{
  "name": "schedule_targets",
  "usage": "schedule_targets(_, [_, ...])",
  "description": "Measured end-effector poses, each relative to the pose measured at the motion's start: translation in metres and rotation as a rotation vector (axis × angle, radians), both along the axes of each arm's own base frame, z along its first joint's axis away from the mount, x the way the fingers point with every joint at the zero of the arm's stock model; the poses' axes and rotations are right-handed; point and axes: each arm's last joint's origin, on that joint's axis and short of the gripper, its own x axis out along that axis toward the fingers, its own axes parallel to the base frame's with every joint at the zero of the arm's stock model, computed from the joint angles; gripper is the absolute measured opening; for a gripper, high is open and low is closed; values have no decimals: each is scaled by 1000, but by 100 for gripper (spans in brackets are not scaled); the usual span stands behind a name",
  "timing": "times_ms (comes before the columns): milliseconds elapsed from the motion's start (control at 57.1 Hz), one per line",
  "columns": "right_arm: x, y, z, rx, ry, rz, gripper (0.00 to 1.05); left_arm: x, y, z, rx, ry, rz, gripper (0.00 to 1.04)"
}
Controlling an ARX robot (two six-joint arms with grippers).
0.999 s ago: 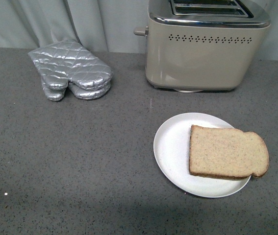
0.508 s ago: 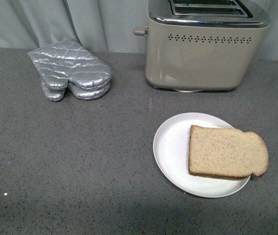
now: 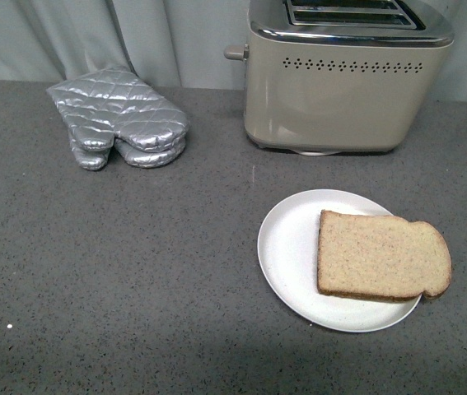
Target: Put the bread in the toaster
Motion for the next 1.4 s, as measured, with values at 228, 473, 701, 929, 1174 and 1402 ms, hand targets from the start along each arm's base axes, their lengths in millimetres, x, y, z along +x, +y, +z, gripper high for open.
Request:
schedule_targets(228, [0,0,0,0,0,0,95,-11,0,-3,0,7,-1,4])
schedule_targets(473, [0,0,0,0,0,0,95,-11,0,-3,0,6,-1,17])
schedule_targets(701, [10,0,-7,-97,239,-65,95,-11,0,-3,0,5,-1,57])
schedule_targets(929, [63,-13,-8,-16,454,-36,95,-11,0,-3,0,5,-1,98])
schedule_targets(1174, [119,-24,-41,126,789,45,95,-11,0,-3,2,5,-1,98])
schedule_targets(1402, [158,-21,-71,223,947,127,95,-11,0,-3,2,5,-1,98])
